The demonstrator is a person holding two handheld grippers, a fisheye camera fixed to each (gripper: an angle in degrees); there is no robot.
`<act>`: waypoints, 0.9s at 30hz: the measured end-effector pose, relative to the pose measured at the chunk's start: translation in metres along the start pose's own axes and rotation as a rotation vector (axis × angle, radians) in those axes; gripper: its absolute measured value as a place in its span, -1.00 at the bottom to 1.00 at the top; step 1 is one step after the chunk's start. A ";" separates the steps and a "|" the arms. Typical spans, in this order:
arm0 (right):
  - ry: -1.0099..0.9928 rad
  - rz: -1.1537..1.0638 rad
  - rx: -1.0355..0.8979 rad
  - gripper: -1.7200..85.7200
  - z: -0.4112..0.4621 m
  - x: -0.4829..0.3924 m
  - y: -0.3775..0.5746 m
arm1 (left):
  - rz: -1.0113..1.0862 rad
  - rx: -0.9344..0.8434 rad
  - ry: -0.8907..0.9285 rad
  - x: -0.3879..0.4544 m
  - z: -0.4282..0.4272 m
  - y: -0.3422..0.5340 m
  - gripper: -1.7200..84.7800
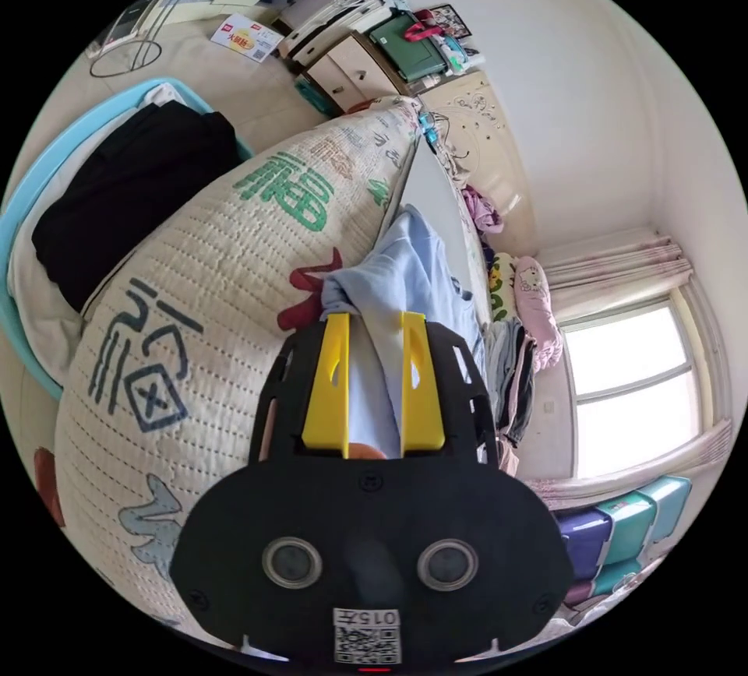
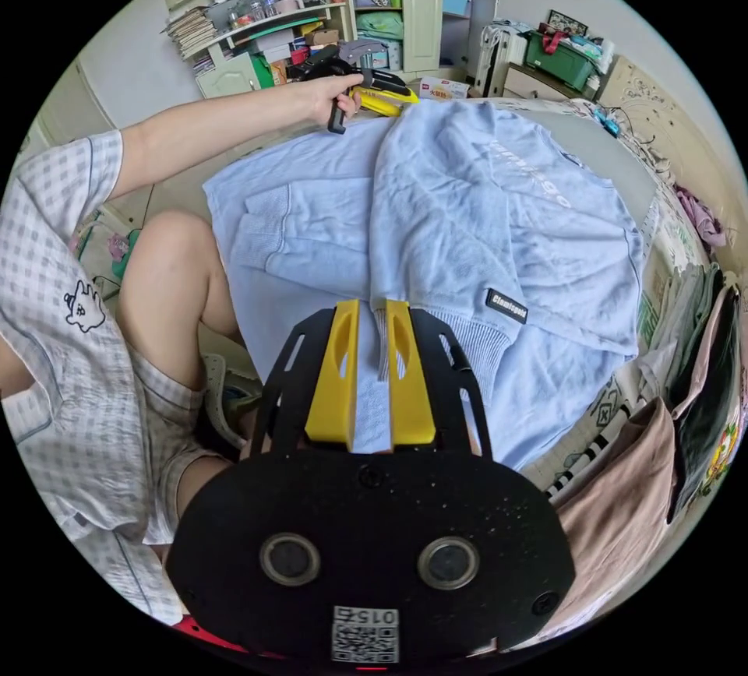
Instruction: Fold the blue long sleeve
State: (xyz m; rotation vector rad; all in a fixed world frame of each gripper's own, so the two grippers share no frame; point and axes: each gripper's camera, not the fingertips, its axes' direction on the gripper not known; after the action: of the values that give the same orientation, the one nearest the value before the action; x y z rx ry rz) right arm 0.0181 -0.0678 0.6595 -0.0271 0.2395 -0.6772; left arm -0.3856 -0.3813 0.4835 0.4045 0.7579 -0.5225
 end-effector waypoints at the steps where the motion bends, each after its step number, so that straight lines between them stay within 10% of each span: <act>1: -0.003 -0.005 0.000 -0.80 0.002 -0.002 0.000 | 0.003 -0.008 -0.008 -0.002 0.000 -0.003 -0.76; 18: 0.239 -0.022 -0.066 -0.81 0.040 -0.045 -0.015 | -0.076 0.044 0.264 -0.058 -0.006 -0.029 -0.73; 27: -0.037 -0.093 -0.023 -0.90 -0.003 -0.035 -0.008 | -0.029 0.112 0.081 -0.058 -0.004 -0.045 -0.92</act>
State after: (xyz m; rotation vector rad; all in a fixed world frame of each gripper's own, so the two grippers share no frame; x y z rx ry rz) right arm -0.0138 -0.0515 0.6652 -0.0733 0.2115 -0.7662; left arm -0.4487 -0.3978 0.5163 0.5217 0.8162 -0.5804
